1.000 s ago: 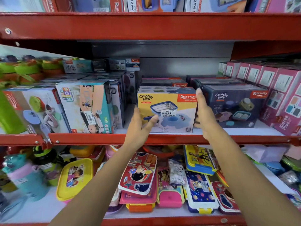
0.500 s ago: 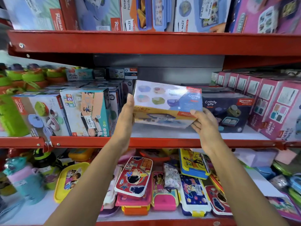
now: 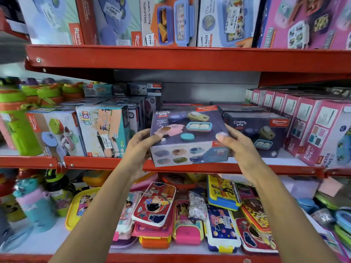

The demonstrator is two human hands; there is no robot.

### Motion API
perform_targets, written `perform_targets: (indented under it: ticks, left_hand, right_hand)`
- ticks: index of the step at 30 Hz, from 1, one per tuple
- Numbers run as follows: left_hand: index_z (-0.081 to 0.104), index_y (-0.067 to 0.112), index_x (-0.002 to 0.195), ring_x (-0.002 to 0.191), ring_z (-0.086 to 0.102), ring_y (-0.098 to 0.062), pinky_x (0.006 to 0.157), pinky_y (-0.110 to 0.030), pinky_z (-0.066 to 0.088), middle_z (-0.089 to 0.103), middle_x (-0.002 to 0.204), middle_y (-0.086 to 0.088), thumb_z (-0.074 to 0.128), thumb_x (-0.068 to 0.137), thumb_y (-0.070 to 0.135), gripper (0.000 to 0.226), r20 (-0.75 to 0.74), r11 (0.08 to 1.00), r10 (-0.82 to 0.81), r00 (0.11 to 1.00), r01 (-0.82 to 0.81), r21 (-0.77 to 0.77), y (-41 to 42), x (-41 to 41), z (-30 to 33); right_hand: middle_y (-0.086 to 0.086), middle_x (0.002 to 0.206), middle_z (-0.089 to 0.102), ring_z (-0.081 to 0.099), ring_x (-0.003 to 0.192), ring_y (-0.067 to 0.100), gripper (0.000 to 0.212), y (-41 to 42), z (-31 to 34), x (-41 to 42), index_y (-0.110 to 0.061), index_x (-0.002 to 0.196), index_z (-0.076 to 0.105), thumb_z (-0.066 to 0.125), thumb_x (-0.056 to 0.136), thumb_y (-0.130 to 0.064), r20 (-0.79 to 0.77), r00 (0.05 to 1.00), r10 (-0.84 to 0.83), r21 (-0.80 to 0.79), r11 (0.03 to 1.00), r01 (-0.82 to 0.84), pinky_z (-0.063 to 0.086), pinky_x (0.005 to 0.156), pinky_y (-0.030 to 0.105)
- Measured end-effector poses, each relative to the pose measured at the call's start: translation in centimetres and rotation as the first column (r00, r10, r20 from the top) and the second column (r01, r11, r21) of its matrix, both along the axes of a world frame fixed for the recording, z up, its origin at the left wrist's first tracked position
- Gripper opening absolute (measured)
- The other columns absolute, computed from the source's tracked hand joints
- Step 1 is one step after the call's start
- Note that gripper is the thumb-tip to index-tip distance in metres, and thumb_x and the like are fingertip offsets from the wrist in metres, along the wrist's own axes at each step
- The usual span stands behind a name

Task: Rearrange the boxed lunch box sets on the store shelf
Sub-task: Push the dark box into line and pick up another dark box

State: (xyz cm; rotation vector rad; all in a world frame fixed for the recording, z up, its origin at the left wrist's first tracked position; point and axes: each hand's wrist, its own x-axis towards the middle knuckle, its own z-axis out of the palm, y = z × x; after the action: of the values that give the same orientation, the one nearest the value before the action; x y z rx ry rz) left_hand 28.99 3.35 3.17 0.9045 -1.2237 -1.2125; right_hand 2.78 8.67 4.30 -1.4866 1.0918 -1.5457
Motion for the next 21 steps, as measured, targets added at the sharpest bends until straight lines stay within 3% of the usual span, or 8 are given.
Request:
perform_targets:
  ticks: [2, 4, 6, 9, 12, 16, 21]
  left_hand:
    - [0.043, 0.016, 0.142, 0.102, 0.069, -0.015, 0.080, -0.029, 0.056, 0.067, 0.124, -0.003, 0.079, 0.075, 0.012, 0.076, 0.035, 0.995, -0.056, 0.998, 0.059, -0.082, -0.3, 0.6, 0.1]
    - [0.036, 0.025, 0.146, 0.115, 0.064, -0.013, 0.091, -0.032, 0.055, 0.063, 0.130, 0.005, 0.079, 0.072, 0.000, 0.090, 0.122, 0.981, -0.075, 0.990, 0.095, -0.168, -0.2, 0.9, 0.6]
    - [0.034, 0.033, 0.145, 0.110, 0.064, -0.003, 0.086, -0.024, 0.056, 0.063, 0.123, 0.015, 0.077, 0.071, -0.009, 0.095, 0.263, 0.962, -0.048, 0.964, 0.115, -0.247, -0.2, 0.8, 0.8]
    - [0.032, 0.030, 0.145, 0.110, 0.062, 0.002, 0.088, -0.020, 0.055, 0.061, 0.127, 0.010, 0.074, 0.077, -0.006, 0.088, 0.392, 0.945, 0.064, 0.918, 0.071, -0.320, -0.8, 0.3, 0.7]
    - [0.021, 0.022, 0.150, 0.110, 0.060, -0.008, 0.096, -0.029, 0.050, 0.056, 0.129, 0.006, 0.073, 0.079, -0.002, 0.091, 0.499, 0.923, 0.171, 0.849, 0.039, -0.383, -2.4, -0.2, 0.8]
    - [0.016, 0.012, 0.148, 0.107, 0.062, -0.022, 0.089, -0.030, 0.047, 0.061, 0.127, -0.009, 0.073, 0.078, -0.001, 0.091, 0.576, 0.903, 0.280, 0.768, -0.008, -0.429, -5.0, -1.2, 0.9]
    - [0.024, 0.007, 0.134, 0.102, 0.063, -0.030, 0.077, -0.031, 0.046, 0.063, 0.119, -0.016, 0.074, 0.078, 0.000, 0.076, 0.601, 0.904, 0.320, 0.732, -0.045, -0.425, -7.5, -2.1, -0.5]
  right_hand:
    - [-0.015, 0.107, 0.074, 0.068, 0.102, 0.006, 0.046, -0.1, 0.1, 0.4, -0.033, 0.122, 0.060, 0.072, 0.078, -0.028, 0.012, 0.999, -0.041, -0.014, 0.999, 0.041, 0.055, 0.079, 0.022]
    - [-0.009, 0.110, 0.074, 0.068, 0.097, 0.004, 0.047, -0.6, -0.2, 0.6, -0.024, 0.127, 0.059, 0.071, 0.083, -0.016, 0.018, 0.993, -0.114, -0.035, 0.993, 0.114, 0.054, 0.070, 0.019]
    - [0.000, 0.118, 0.071, 0.068, 0.098, 0.007, 0.056, -1.4, -0.7, 0.8, -0.017, 0.131, 0.056, 0.074, 0.079, -0.006, -0.002, 0.982, -0.188, -0.042, 0.981, 0.188, 0.057, 0.075, 0.025]
    - [0.002, 0.121, 0.067, 0.066, 0.105, 0.012, 0.062, -2.6, -1.1, 1.4, -0.012, 0.130, 0.055, 0.077, 0.073, 0.000, -0.046, 0.964, -0.261, -0.037, 0.965, 0.259, 0.054, 0.091, 0.032]
    - [0.001, 0.118, 0.067, 0.065, 0.105, 0.014, 0.055, -4.0, -1.4, 2.2, -0.013, 0.122, 0.058, 0.079, 0.072, -0.001, -0.116, 0.943, -0.313, -0.033, 0.950, 0.311, 0.053, 0.091, 0.033]
    - [0.006, 0.115, 0.069, 0.066, 0.101, 0.018, 0.048, -6.7, -2.1, 2.4, -0.016, 0.111, 0.060, 0.081, 0.070, -0.003, -0.195, 0.895, -0.401, -0.055, 0.916, 0.398, 0.054, 0.089, 0.033]
    - [0.010, 0.114, 0.070, 0.066, 0.104, 0.023, 0.049, -9.4, -3.3, 2.0, -0.014, 0.108, 0.060, 0.085, 0.066, -0.011, -0.293, 0.828, -0.478, -0.049, 0.872, 0.487, 0.056, 0.090, 0.043]
